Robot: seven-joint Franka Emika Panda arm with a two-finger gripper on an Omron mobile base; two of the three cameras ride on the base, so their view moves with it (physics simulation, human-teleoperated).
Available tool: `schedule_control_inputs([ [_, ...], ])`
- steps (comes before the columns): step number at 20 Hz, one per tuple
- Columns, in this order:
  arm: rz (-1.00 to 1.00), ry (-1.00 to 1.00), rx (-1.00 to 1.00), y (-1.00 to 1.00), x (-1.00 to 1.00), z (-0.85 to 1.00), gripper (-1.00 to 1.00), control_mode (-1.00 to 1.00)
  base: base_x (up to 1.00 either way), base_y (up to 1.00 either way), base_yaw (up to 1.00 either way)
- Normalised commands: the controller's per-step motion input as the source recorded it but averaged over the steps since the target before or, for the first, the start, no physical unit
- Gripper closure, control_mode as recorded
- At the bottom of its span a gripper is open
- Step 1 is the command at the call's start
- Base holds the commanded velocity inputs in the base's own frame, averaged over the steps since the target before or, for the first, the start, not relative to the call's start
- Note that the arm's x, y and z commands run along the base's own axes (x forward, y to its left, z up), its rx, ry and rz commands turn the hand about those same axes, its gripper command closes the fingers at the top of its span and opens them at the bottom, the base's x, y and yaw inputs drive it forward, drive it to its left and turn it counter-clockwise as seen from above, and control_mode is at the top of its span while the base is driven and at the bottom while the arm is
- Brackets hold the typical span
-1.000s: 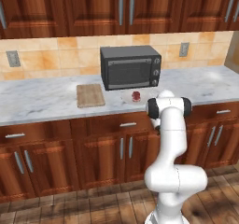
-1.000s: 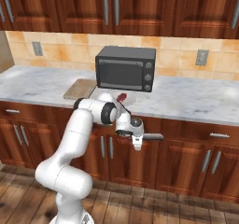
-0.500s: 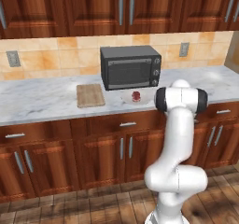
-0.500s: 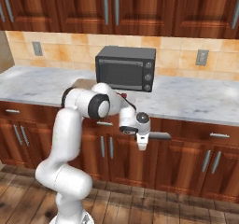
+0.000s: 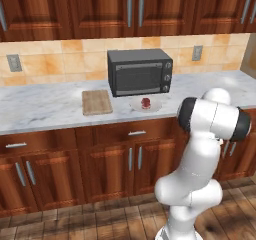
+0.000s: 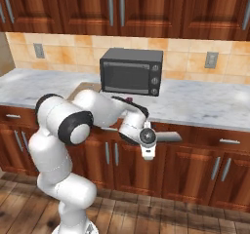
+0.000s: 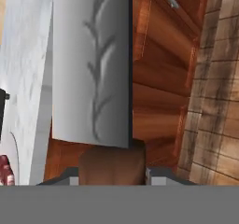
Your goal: Pick up the knife from the drawer and place it on the cutting board. Then place the meat from the plate to the cutting board.
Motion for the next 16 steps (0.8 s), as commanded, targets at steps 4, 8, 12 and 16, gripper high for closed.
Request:
schedule_control_inputs([
  [4,0.21,0.25,-0.19,0.10,-0.84,0.99,1.00,-1.00,0.00,0.00,0.00],
  [8,0.22,0.41,-0.15,0.00,-0.35,1.00,1.00,-1.00,0.00,0.00,0.00],
  [12,0.22,0.38,-0.11,0.00,-0.13,1.00,1.00,-1.00,0.00,0.00,0.00],
  [16,0.28,0.26,-0.03,-0.21,0.00,1.00,1.00,-1.00,0.00,0.00,0.00],
])
